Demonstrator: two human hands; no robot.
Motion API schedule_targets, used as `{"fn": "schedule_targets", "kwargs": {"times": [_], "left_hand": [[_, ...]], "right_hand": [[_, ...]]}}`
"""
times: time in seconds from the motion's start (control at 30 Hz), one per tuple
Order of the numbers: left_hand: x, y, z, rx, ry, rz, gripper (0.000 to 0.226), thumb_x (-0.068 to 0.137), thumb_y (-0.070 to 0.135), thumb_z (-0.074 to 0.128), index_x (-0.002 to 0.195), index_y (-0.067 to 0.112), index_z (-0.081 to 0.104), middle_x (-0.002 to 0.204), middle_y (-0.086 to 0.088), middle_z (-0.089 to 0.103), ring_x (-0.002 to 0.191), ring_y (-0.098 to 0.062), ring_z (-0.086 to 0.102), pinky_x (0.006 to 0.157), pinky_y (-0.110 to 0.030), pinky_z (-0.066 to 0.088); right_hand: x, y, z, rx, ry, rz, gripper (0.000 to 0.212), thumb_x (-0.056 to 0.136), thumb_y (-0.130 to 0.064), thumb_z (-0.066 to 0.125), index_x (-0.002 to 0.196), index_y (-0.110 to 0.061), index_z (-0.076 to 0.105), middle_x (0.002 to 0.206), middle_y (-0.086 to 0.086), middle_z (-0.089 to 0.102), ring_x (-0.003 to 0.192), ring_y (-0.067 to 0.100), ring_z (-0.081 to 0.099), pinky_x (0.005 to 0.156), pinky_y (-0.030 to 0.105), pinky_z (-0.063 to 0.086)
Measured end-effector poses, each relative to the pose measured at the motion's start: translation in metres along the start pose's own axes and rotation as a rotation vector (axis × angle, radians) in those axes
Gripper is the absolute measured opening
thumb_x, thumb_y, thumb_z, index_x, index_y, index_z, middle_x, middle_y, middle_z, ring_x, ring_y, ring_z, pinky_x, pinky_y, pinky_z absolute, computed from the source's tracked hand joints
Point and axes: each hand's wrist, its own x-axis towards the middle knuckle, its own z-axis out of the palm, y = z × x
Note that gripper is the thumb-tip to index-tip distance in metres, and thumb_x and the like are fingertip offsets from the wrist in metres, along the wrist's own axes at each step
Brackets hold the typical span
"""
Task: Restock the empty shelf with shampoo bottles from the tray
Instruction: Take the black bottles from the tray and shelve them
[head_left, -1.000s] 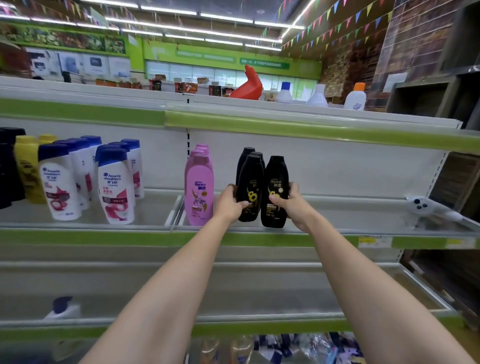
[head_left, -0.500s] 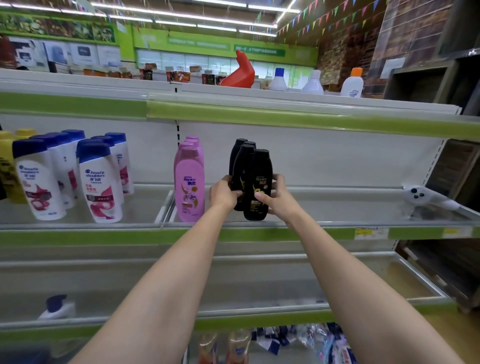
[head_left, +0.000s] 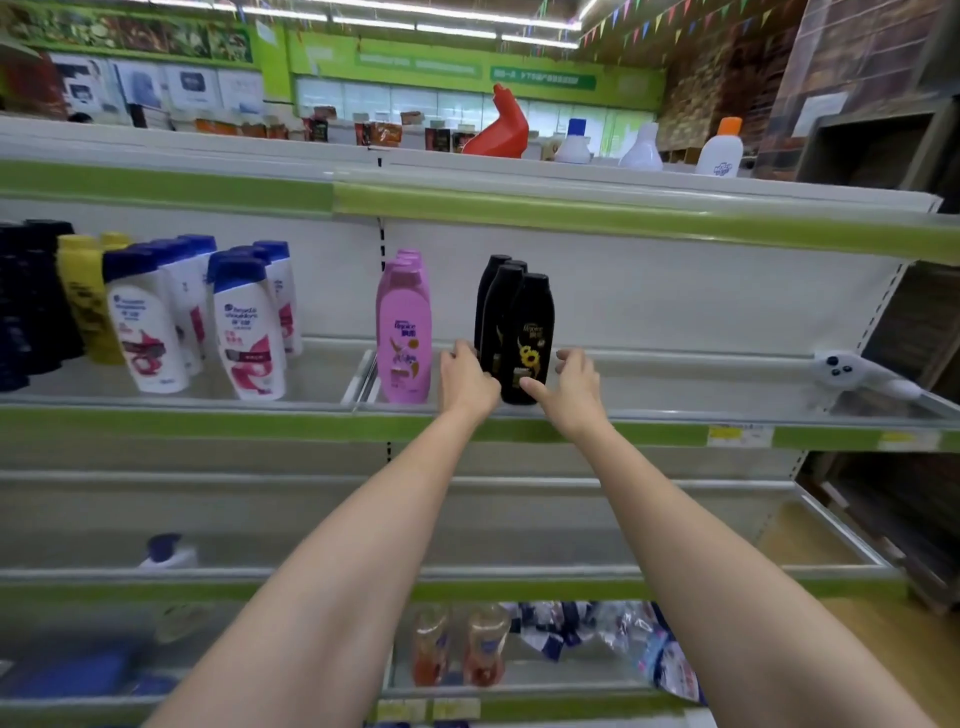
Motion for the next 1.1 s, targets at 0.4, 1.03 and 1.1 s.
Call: {"fn": "schedule_targets", "kwargs": {"times": [0.4, 1.03, 1.1], "left_hand": [[-0.097, -0.11, -0.054, 0.441, -0.264, 0.012, 0.037, 0.085, 0.015, 0.051, 0.121, 0.005, 0.052, 0.126, -0.019, 0.052, 0.119, -0.035, 0.051, 0.098, -0.04, 0.044], [-0.176, -0.387, -0.184, 0.673, -0.71, -0.266, 0.049, 0.09, 0.029, 0.056, 0.132, 0.005, 0.046, 0.138, -0.017, 0.046, 0.128, -0.032, 0.044, 0.105, -0.038, 0.039], [-0.187, -0.419, -0.183, 0.668, -0.751, -0.289, 0.05, 0.091, 0.025, 0.053, 0.135, 0.004, 0.042, 0.14, -0.016, 0.043, 0.13, -0.031, 0.041, 0.106, -0.035, 0.038]], "right_hand": [[-0.117, -0.012, 0.065, -0.255, -0.513, -0.111, 0.068, 0.087, -0.03, 0.064, 0.139, -0.001, 0.03, 0.14, 0.021, 0.04, 0.127, 0.035, 0.044, 0.104, 0.038, 0.038], [-0.289, -0.085, 0.307, -0.279, -0.962, 0.026, 0.072, 0.092, -0.031, 0.059, 0.147, -0.005, 0.021, 0.151, 0.016, 0.027, 0.136, 0.031, 0.035, 0.106, 0.034, 0.035], [-0.313, -0.078, 0.331, -0.259, -0.992, 0.082, 0.071, 0.092, -0.031, 0.057, 0.148, -0.007, 0.02, 0.152, 0.015, 0.026, 0.136, 0.03, 0.034, 0.105, 0.034, 0.035]]}}
